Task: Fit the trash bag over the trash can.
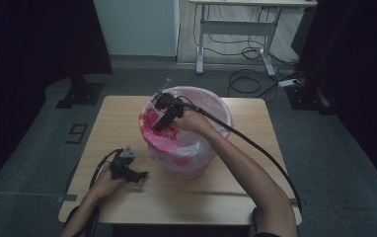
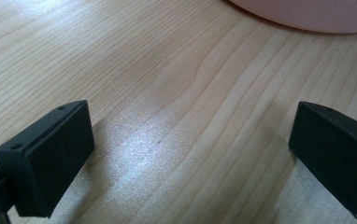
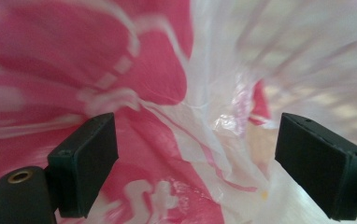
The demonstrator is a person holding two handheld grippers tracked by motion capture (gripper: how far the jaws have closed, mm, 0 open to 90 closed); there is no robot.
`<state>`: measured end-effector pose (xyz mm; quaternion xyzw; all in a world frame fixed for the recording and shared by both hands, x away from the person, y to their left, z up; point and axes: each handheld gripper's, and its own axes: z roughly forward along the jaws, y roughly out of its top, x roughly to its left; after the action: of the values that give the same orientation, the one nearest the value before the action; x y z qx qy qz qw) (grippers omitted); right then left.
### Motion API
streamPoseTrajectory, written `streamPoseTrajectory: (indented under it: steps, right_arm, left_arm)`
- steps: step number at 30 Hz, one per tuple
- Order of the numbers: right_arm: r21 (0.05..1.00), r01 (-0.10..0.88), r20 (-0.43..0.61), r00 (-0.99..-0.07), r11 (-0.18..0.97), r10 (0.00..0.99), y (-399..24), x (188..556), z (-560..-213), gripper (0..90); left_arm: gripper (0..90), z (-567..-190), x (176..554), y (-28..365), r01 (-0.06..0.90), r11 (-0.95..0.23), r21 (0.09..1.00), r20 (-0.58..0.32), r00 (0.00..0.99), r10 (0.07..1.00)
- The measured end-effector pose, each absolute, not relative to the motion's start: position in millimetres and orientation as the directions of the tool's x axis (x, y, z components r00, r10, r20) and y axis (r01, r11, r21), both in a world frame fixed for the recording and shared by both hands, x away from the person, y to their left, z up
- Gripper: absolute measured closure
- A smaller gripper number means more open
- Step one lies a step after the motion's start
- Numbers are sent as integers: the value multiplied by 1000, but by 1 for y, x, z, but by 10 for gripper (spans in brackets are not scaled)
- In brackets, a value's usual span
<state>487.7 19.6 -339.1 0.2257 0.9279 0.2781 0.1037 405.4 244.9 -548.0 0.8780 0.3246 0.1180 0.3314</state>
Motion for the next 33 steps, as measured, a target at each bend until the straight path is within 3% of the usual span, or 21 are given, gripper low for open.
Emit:
streamPoseTrajectory:
  steps: [6,11,19,21,26,30,33]
  right_arm:
    - [643,357,-57,-860,678,507,-11,450,-295,123]
    - [638,372,-26,-865,674,502,-8,431,-316,121]
    - [550,472,32,-836,689,548,9,456,-364,124]
    - [481,493,26,-835,725,550,12,466,-376,125]
    - [526,436,0,-858,730,513,6,462,-361,125]
    - [587,398,26,-880,705,475,-17,467,-327,125]
    - [589,408,-11,-859,698,512,-30,482,-322,124]
  left_arm:
    - [0,-548,405,245,491,-570,658,-7,762,648]
    - [0,-548,405,245,492,-569,658,-7,761,649]
    - [0,-548,405,245,493,-568,659,-7,759,651]
    - [0,-548,405,245,494,-568,659,-8,759,651]
    - [0,-548,405,245,493,-568,659,-7,759,651]
    - [0,-548,405,245,494,-568,658,-7,759,651]
    - [0,-548,405,244,494,-569,657,-8,760,650]
